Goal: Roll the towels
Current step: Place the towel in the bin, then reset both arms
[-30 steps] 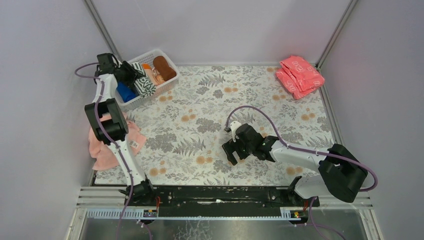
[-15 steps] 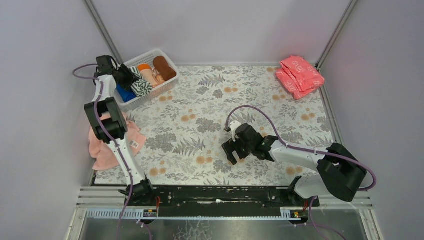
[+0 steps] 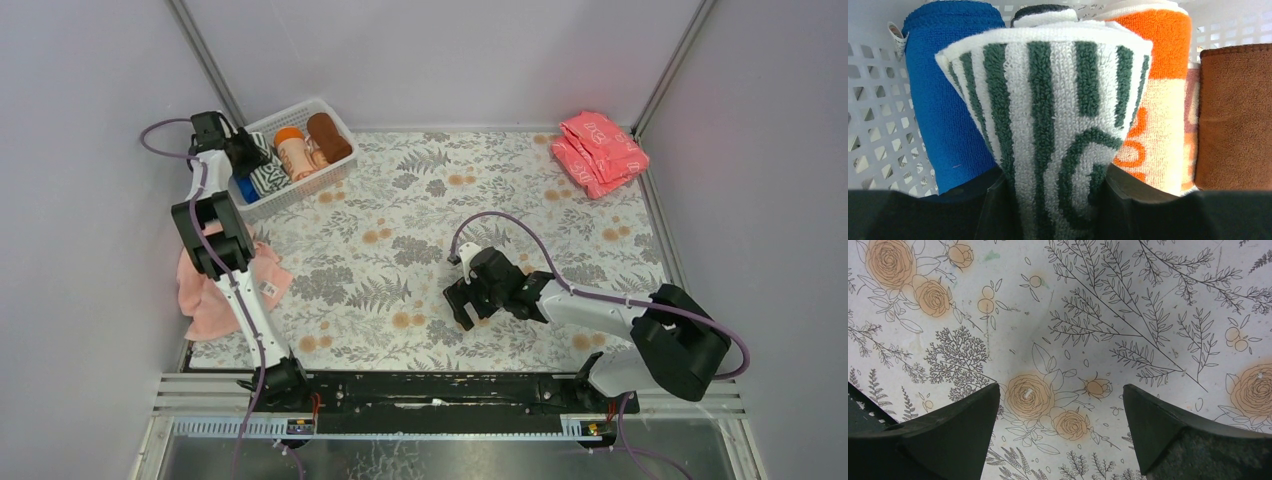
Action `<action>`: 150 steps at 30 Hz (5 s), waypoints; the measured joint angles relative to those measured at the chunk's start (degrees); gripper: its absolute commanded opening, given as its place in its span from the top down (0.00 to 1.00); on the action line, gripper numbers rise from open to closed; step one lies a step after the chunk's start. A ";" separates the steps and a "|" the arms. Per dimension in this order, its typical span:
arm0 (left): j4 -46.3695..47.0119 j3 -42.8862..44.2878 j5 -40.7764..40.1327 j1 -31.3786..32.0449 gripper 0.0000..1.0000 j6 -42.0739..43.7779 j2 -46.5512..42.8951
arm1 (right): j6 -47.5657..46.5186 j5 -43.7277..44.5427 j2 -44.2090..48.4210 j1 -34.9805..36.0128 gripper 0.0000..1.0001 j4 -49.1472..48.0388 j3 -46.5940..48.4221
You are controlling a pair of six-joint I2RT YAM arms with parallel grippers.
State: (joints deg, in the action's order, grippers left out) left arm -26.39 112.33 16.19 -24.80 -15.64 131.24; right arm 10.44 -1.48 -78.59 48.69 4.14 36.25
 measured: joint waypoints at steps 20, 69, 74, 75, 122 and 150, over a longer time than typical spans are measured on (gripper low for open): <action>-3.08 4.52 -4.46 0.42 0.26 -0.57 3.23 | 0.02 -0.20 -0.70 0.00 0.00 -0.13 0.00; 1.16 -2.60 -8.74 1.73 0.34 -7.63 -0.44 | 0.04 -0.72 0.20 0.00 0.00 -0.15 0.00; -0.35 -1.07 -10.80 2.27 0.20 -7.69 0.44 | 0.04 -0.72 0.22 0.00 0.00 -0.15 0.00; 0.07 -1.92 -11.21 2.36 0.17 -7.69 -0.17 | 0.04 -0.72 0.22 0.00 0.00 -0.15 0.00; 15.02 -38.82 -14.88 3.69 0.00 -13.42 -37.00 | 0.70 5.07 8.17 -0.07 0.01 0.92 -0.61; -10.69 -49.79 -16.57 28.55 0.00 -5.57 -99.06 | 9.14 47.43 39.45 -5.40 0.01 24.35 9.75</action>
State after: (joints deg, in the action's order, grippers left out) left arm -37.08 62.54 -0.38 3.75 -21.21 32.18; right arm 19.57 45.95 -39.13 43.29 28.49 46.00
